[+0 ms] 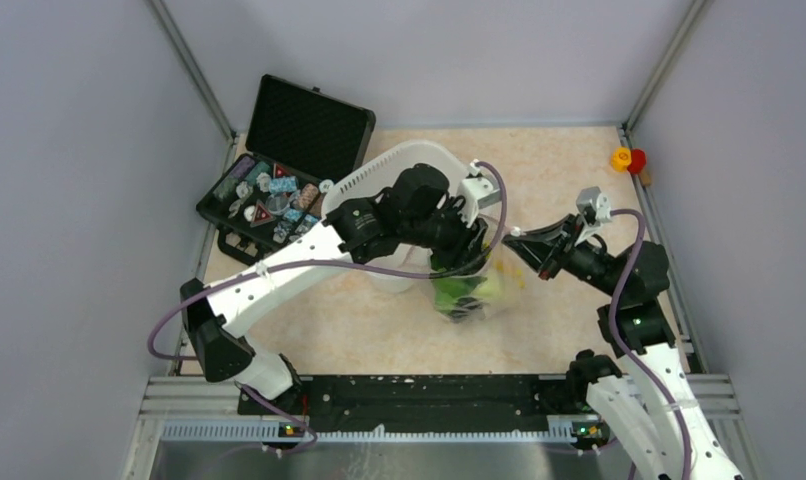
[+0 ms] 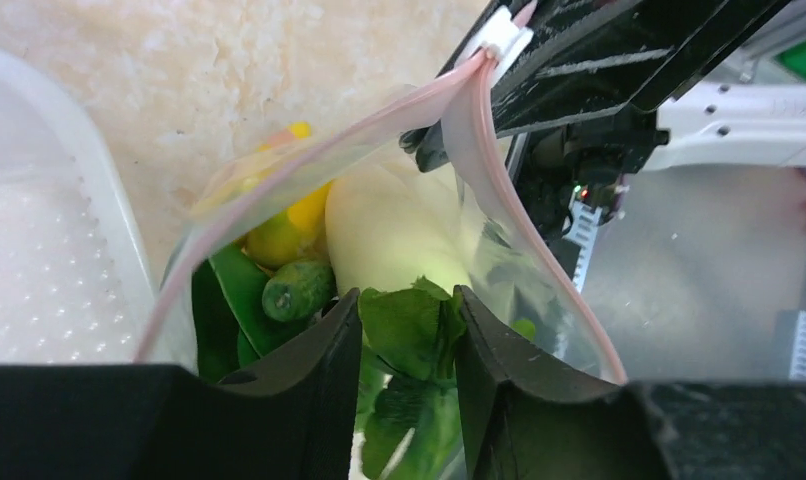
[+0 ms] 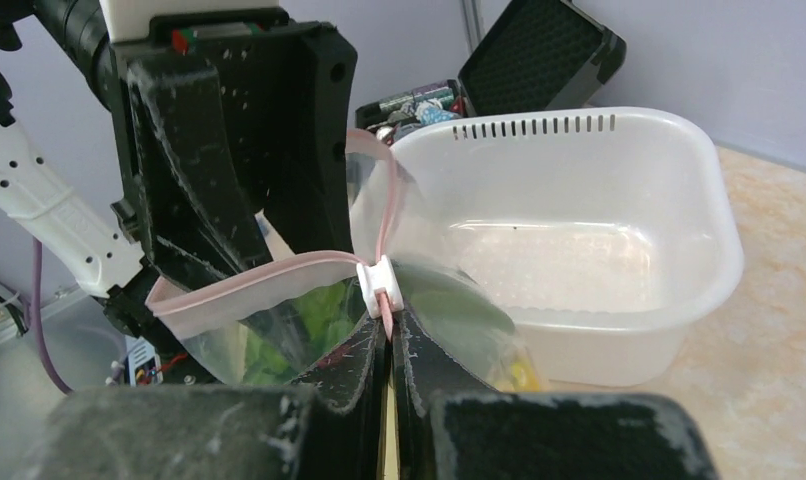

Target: Place the food in the zip-top bag and seal the zipper

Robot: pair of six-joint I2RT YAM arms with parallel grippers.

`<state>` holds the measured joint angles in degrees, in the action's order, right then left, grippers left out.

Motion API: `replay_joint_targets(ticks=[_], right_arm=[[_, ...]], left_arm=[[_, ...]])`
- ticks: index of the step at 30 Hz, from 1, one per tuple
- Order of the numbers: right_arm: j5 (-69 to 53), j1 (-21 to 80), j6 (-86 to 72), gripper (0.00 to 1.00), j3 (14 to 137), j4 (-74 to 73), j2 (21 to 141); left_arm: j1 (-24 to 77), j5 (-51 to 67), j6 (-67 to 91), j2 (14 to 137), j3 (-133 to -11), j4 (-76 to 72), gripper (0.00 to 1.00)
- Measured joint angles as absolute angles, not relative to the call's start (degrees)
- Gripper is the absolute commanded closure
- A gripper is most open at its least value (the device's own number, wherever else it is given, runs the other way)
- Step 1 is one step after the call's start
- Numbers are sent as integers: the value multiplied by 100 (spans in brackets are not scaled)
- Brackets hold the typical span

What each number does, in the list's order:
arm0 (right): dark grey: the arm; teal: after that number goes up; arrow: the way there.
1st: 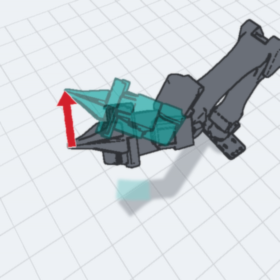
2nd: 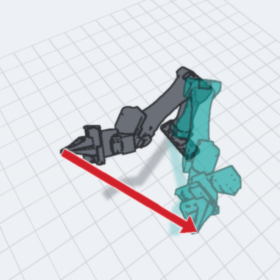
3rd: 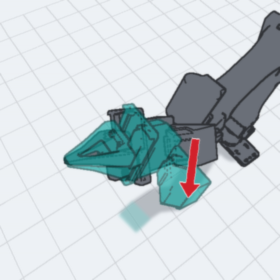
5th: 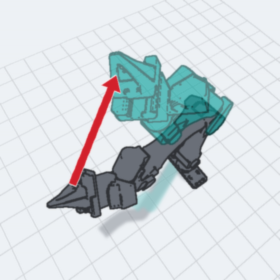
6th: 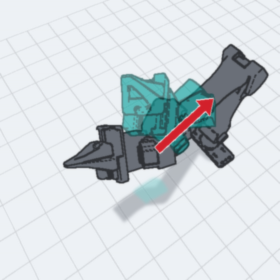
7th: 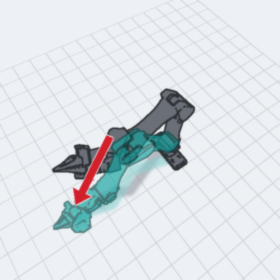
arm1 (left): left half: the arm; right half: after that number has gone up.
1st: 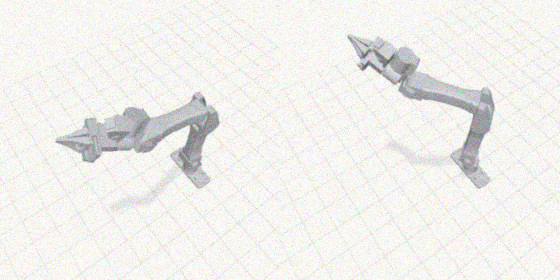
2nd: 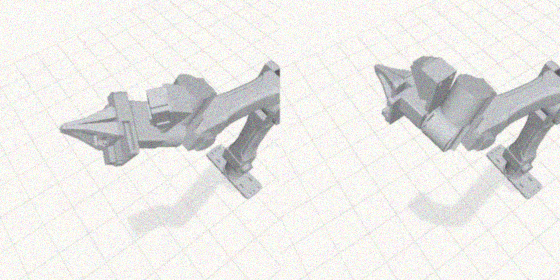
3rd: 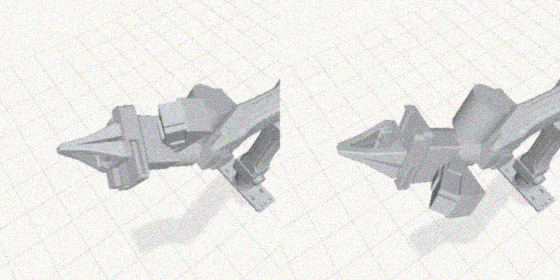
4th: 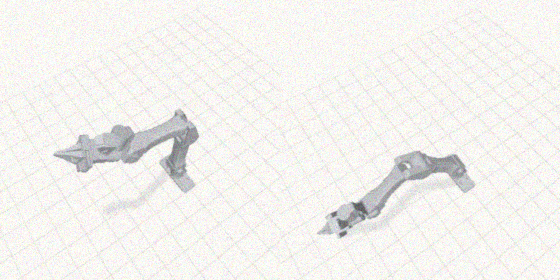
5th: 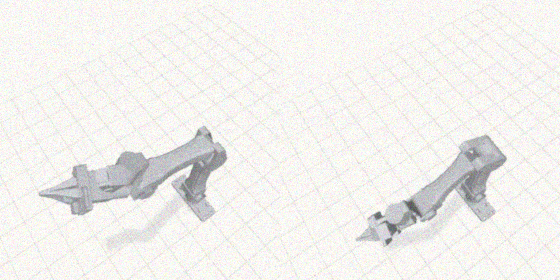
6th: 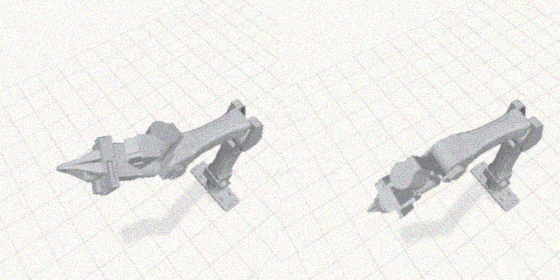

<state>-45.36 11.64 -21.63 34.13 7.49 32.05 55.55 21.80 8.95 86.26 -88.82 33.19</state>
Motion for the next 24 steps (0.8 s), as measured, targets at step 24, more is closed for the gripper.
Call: replay_joint_targets(ticks=[24], right_arm=[[-3994,1194,-2171,100,3341,589,3188]], left_arm=[[5953,2069,486,9017,-8283,4077,56]])
